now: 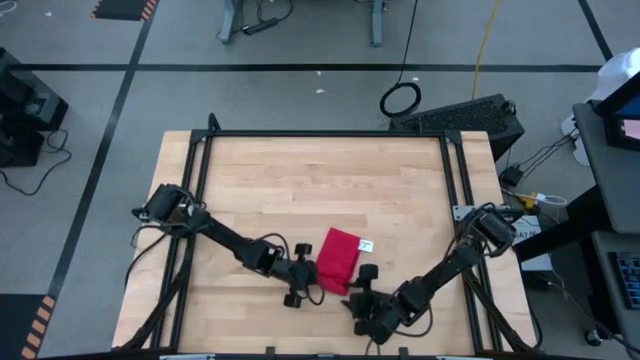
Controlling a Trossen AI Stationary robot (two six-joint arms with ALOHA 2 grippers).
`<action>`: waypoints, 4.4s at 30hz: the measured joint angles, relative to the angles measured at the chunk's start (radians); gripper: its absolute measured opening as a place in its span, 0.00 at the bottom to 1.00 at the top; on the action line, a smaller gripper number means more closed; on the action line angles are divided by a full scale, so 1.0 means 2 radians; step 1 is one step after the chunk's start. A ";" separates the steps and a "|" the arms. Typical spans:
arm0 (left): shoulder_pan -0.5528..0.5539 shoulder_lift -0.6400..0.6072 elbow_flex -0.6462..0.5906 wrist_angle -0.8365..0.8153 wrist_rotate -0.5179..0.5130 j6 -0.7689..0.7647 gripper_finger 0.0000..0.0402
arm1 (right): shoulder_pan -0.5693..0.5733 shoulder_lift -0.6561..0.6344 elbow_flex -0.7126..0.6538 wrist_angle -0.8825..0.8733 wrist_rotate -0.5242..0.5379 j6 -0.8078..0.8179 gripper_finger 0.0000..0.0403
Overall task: Roll towel
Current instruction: Roll the red towel
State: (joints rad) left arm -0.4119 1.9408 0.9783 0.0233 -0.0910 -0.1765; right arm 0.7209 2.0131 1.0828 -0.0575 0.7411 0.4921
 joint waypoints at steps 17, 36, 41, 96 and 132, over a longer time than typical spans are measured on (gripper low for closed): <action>0.056 0.001 -0.002 0.010 0.207 -0.063 0.13 | 0.032 0.046 0.002 0.189 0.071 -0.057 0.51; 0.058 0.001 -0.002 0.020 0.176 -0.066 0.18 | 0.025 0.060 0.003 0.130 0.050 0.064 0.49; 0.055 -0.002 -0.002 0.035 0.144 -0.065 0.32 | 0.026 0.059 0.004 0.109 0.042 0.086 0.49; -0.007 -0.119 -0.004 -0.194 -0.076 -0.105 0.01 | -0.071 0.059 0.003 0.137 -0.057 -0.136 0.49; -0.199 0.002 -0.002 -0.111 -0.361 -0.114 0.43 | -0.101 0.059 0.003 0.163 -0.131 -0.103 0.49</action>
State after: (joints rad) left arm -0.8094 1.9442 0.9733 -0.1988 -0.8135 -0.4050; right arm 0.5198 2.1315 1.0889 0.2695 0.4787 0.2867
